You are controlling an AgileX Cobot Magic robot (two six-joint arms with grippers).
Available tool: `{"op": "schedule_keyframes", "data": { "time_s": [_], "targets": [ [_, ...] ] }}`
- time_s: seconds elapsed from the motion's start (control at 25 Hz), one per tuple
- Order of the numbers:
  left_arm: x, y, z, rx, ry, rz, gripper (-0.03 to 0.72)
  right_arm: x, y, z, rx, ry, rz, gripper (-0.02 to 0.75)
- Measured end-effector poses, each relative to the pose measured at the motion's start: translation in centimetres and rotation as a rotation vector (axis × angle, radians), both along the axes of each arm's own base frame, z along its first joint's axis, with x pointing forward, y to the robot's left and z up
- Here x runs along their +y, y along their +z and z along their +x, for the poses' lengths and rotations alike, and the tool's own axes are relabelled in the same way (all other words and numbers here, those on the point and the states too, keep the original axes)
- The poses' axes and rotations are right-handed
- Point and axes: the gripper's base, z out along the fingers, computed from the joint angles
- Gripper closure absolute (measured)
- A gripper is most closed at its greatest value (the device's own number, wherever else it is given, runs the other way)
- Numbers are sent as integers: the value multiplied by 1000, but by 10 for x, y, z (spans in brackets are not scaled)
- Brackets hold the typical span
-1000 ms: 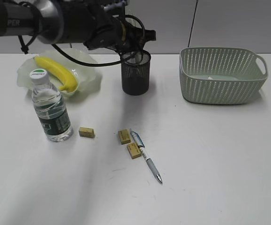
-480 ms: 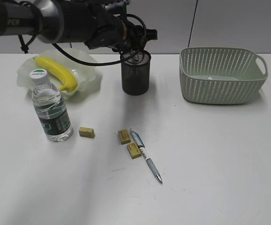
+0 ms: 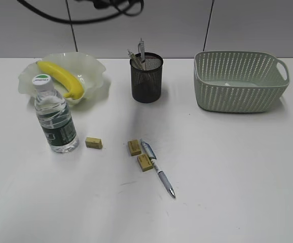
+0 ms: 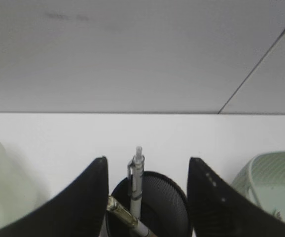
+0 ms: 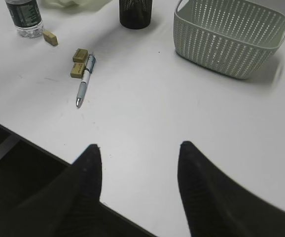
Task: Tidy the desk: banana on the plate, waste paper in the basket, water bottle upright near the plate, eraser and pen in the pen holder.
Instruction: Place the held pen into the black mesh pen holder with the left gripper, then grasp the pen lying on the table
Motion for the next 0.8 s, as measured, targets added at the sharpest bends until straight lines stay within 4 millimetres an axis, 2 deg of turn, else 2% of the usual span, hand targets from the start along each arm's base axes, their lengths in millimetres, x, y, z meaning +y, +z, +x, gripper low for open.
{"op": "schedule_keyframes", "data": {
  "time_s": [0.2, 0.32, 0.4, 0.48, 0.64, 0.8],
  "targets": [
    [32, 96, -42, -105, 32, -5, 300, 0, 0, 0, 0, 0, 0, 335],
    [58, 143, -76, -127, 14, 33, 300, 0, 0, 0, 0, 0, 0, 335],
    [74, 166, -99, -118, 0, 64, 300, 0, 0, 0, 0, 0, 0, 335],
    [94, 184, -123, -85, 0, 120, 300, 0, 0, 0, 0, 0, 0, 335],
    [128, 200, -163, 25, 2, 276, 300, 0, 0, 0, 0, 0, 0, 335],
    [147, 216, -197, 20, -71, 287, 300, 0, 0, 0, 0, 0, 0, 335]
  ]
}}
